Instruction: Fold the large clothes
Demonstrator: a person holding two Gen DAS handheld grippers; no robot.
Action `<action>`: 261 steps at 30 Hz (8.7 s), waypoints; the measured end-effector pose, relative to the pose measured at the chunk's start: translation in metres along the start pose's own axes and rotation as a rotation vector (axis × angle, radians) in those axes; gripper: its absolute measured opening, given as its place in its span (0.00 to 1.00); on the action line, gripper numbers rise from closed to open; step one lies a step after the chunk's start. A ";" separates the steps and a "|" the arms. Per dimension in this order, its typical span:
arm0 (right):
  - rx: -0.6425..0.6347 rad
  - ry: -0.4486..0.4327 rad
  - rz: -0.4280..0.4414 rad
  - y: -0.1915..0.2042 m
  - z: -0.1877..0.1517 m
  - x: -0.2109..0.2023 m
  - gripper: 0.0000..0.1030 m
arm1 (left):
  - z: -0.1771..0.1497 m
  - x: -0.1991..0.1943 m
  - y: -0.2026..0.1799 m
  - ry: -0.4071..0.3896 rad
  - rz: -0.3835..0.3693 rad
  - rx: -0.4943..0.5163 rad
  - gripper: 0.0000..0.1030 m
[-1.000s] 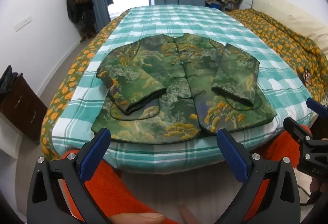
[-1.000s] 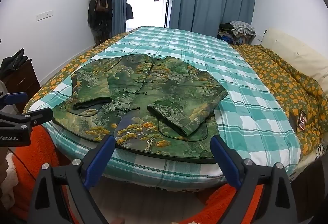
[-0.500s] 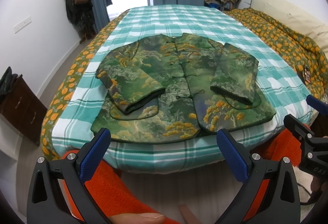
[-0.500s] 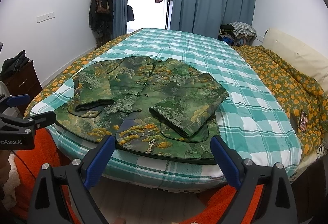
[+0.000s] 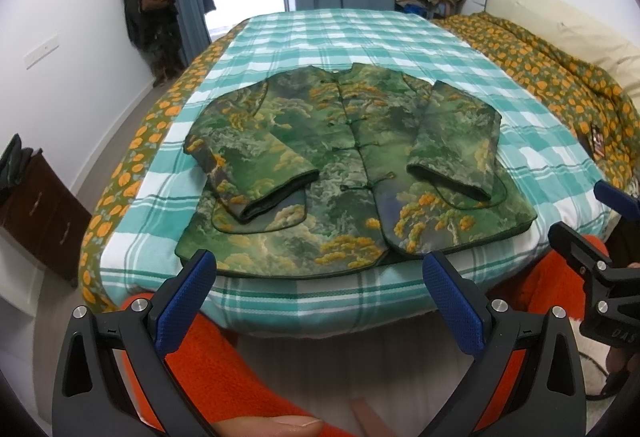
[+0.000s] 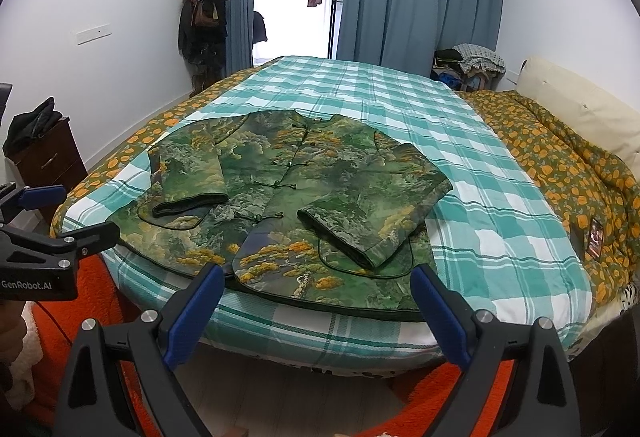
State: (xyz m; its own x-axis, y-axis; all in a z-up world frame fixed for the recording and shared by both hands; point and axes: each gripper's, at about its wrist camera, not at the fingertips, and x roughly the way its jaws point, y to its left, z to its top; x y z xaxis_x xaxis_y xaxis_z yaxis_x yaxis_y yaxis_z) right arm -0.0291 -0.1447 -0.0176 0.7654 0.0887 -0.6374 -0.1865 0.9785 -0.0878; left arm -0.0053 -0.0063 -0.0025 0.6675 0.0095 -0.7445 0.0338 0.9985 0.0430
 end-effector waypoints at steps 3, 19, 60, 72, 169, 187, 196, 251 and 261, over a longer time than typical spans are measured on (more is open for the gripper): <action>-0.001 0.000 0.001 0.001 -0.001 0.000 0.93 | 0.000 0.000 0.000 -0.001 0.000 -0.002 1.00; -0.005 0.005 0.009 0.003 -0.002 0.001 0.93 | -0.001 0.001 -0.002 0.000 0.000 0.002 1.00; -0.014 0.012 0.020 0.014 -0.008 0.004 0.93 | -0.001 0.000 -0.003 0.002 0.003 0.001 1.00; -0.011 -0.058 0.053 -0.015 0.010 0.013 0.93 | -0.005 0.002 -0.014 0.002 0.003 0.002 1.00; 0.243 0.132 0.029 -0.125 -0.035 0.120 0.65 | -0.005 0.100 0.316 0.090 -0.048 -0.490 0.79; 0.396 0.391 0.155 -0.186 -0.067 0.218 0.33 | -0.028 0.194 0.190 0.322 -0.200 -0.293 0.14; 0.313 0.334 0.125 -0.173 -0.056 0.177 0.13 | -0.038 0.173 0.189 0.320 -0.212 -0.251 0.13; 1.152 0.067 -0.198 -0.431 -0.081 0.261 0.63 | 0.002 0.166 0.103 0.074 -0.043 -0.232 0.99; 0.976 -0.108 -0.317 -0.411 -0.008 0.240 0.11 | -0.002 0.167 0.096 0.077 -0.014 -0.195 0.99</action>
State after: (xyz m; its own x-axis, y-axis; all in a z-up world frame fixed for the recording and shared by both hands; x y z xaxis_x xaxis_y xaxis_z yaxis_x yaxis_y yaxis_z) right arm 0.2265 -0.5269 -0.1412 0.7522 -0.2305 -0.6173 0.5782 0.6801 0.4506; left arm 0.1080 0.0912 -0.1243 0.6091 -0.0077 -0.7931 -0.1069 0.9900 -0.0918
